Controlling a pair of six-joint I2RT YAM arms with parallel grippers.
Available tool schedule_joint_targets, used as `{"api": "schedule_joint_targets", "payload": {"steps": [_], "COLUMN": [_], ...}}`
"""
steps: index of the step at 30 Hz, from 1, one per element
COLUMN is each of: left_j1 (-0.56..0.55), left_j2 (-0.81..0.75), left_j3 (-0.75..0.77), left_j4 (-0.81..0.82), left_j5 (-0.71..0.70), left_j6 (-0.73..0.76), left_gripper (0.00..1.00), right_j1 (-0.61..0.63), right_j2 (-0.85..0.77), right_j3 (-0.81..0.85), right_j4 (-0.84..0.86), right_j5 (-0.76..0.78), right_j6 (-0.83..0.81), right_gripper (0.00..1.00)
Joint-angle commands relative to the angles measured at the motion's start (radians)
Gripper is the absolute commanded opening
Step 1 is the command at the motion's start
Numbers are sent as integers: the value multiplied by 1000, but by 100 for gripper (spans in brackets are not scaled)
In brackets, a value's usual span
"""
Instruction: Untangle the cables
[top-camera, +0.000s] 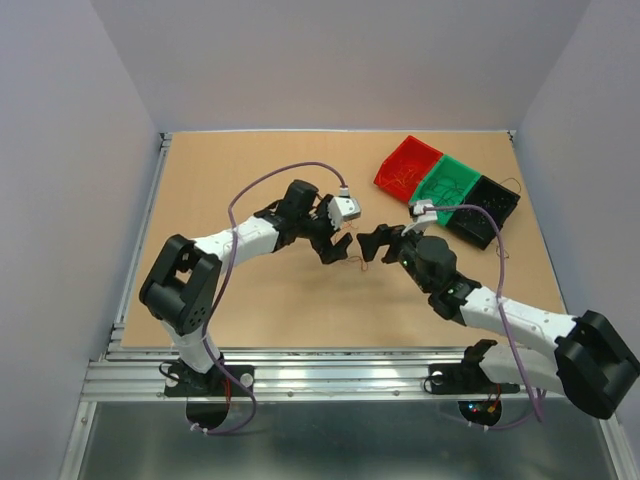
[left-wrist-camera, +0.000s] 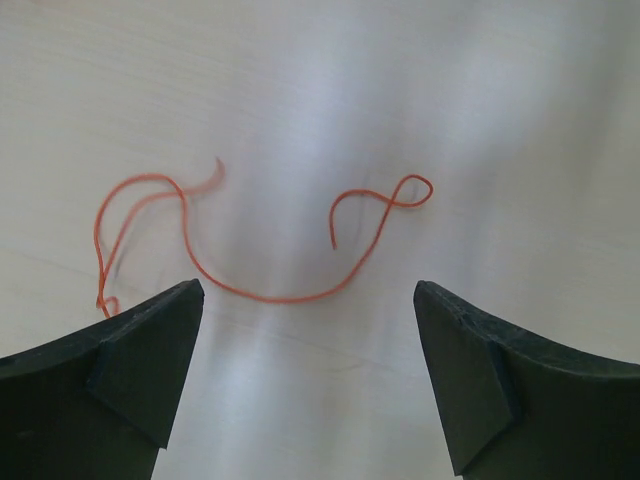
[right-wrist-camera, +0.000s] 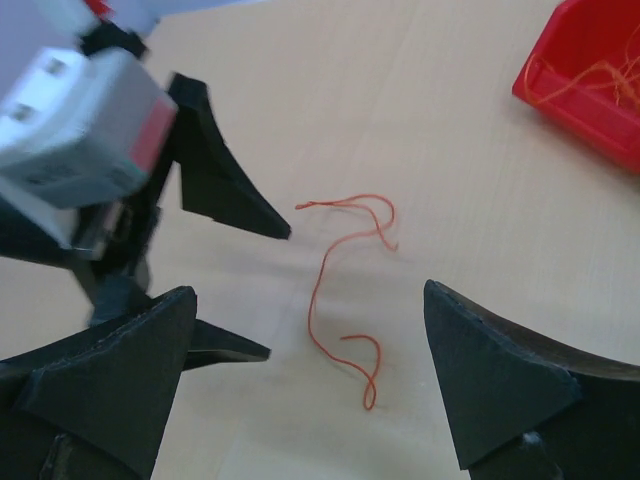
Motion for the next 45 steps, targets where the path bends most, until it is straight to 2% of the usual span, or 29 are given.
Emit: {"api": "schedule_joint_targets", "payload": {"steps": [1,6,7,9,15,20,24,25,28,33,36,40,42,44,45], "left_j1": [47,182,239,276,318,318,319,318,319,319,318,319,318,318,319], "left_j2": [-187,-266,-281,-289,-303,-301,-298,-295,-295,-295,-298,-309,-309,-306,-304], "left_j3": [-70,-129,-138,-158,-181,-184,-186,-186,-186,-186,-187,-192,-193,-193,-192], "left_j4": [179,323,342,386,432,439,440,442,443,445,445,446,446,448,448], "left_j5": [-37,-60,-51,-65,-135,-140,-141,-144,-143,-144,-146,-154,-152,-152,-151], "left_j6": [-66,-226,-252,-303,-337,-332,-331,-331,-328,-326,-324,-317,-315,-315,-317], "left_gripper": [99,99,99,99,99,99,99,99,99,99,99,99,99,99,99], "right_j1": [3,3,2,3,2,2,2,3,8,15,19,26,26,26,26], "right_j2": [115,357,392,472,733,827,865,868,864,891,937,951,950,950,956], "right_j3": [74,210,277,353,623,690,781,804,807,830,875,884,881,881,888], "right_j4": [-18,-68,-85,-131,-263,-310,-577,-609,-670,-685,-699,-708,-708,-705,-706], "right_j5": [-27,35,39,44,269,321,432,440,440,434,418,437,435,438,437], "right_j6": [-13,9,27,50,246,422,729,828,955,1027,1017,1030,1040,1040,1026], "right_gripper": [100,100,100,100,100,100,100,99,99,100,98,88,50,27,22]}}
